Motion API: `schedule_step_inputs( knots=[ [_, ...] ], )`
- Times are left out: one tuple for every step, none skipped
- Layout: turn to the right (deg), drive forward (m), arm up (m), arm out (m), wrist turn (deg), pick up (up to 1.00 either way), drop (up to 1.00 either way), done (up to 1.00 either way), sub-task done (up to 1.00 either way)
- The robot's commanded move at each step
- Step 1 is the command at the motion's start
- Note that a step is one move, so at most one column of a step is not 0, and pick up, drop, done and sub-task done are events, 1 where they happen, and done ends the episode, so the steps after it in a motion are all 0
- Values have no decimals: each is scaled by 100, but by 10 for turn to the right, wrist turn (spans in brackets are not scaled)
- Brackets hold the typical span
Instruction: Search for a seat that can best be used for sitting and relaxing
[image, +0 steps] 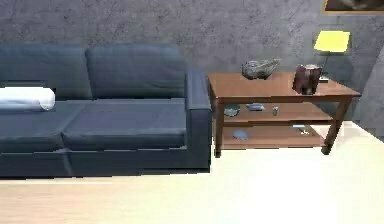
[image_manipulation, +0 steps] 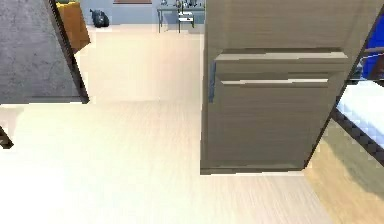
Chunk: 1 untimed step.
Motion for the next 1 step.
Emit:
schedule_step_inputs(
  knots=[
    [-300, 0, 0, 0, 0, 0, 0, 0, 0]
  ],
)
